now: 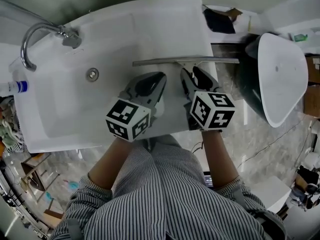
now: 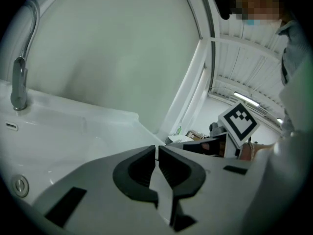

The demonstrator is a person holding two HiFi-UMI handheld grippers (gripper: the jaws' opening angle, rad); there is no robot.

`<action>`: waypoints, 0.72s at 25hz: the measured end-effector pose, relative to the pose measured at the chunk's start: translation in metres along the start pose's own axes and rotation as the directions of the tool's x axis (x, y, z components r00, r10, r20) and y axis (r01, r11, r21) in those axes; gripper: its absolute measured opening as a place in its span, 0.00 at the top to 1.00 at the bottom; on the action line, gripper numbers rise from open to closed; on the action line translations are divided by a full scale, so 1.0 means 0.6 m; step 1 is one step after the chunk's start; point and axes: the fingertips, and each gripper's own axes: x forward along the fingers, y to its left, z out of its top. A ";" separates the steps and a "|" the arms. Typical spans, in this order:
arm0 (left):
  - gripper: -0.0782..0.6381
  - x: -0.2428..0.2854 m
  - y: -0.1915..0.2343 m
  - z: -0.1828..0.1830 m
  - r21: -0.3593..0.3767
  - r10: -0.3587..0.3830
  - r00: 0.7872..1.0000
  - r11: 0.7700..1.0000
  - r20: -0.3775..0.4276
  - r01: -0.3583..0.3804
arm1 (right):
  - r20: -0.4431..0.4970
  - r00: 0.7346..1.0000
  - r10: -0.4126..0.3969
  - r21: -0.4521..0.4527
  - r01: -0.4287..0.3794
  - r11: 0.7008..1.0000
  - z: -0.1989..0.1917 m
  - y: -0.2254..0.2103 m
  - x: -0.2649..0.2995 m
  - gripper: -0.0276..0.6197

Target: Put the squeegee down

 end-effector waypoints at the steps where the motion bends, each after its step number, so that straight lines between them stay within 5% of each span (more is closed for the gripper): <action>1: 0.86 -0.003 0.001 0.010 0.006 -0.001 1.000 1.000 0.012 0.001 | 0.007 1.000 0.022 -0.005 -0.022 1.000 0.007 0.009 -0.003 0.70; 6: 0.86 -0.024 -0.005 0.058 0.055 0.008 0.998 0.998 0.068 -0.011 | 0.040 0.994 0.100 -0.053 -0.098 0.994 0.041 0.049 -0.028 0.72; 10: 0.86 -0.038 -0.017 0.078 0.098 -0.011 0.996 0.995 0.087 0.002 | 0.032 0.986 0.162 -0.156 -0.155 0.976 0.052 0.089 -0.044 0.86; 18: 0.86 -0.079 -0.039 0.095 0.102 -0.048 0.994 0.994 0.103 0.037 | 0.133 0.964 0.232 -0.188 -0.205 0.960 0.081 0.149 -0.090 0.93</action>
